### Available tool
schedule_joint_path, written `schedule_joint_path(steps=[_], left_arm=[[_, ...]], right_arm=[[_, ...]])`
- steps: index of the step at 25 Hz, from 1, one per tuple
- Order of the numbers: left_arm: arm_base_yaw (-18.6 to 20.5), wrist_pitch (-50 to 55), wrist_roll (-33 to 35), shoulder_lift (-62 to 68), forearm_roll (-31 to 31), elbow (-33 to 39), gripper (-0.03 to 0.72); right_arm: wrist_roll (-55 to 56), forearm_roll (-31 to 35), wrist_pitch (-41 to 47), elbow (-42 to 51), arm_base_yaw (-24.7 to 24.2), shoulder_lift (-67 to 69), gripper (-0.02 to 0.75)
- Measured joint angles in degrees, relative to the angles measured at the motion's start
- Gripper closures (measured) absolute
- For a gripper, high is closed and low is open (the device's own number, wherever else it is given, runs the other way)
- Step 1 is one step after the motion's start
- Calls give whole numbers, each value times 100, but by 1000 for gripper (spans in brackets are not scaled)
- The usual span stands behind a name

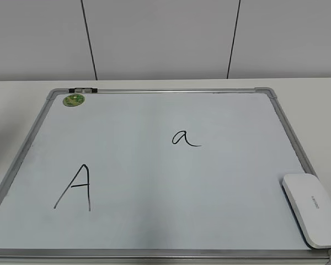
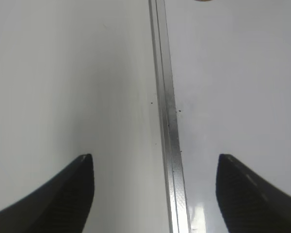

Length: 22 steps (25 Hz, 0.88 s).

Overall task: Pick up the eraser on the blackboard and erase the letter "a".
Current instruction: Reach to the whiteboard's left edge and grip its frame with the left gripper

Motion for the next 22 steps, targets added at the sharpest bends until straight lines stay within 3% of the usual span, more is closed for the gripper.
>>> schedule_joint_path(steps=[8, 14, 22], left_arm=[[0, 1094, 0, 1479, 0, -1201, 115], [0, 1950, 260, 2419, -33, -2175, 163], [324, 2698, 1072, 3303, -1030, -3123, 193]], right_arm=[[0, 0, 0, 0, 0, 0, 151], [0, 0, 0, 0, 0, 0, 151], [0, 0, 0, 0, 0, 0, 152]])
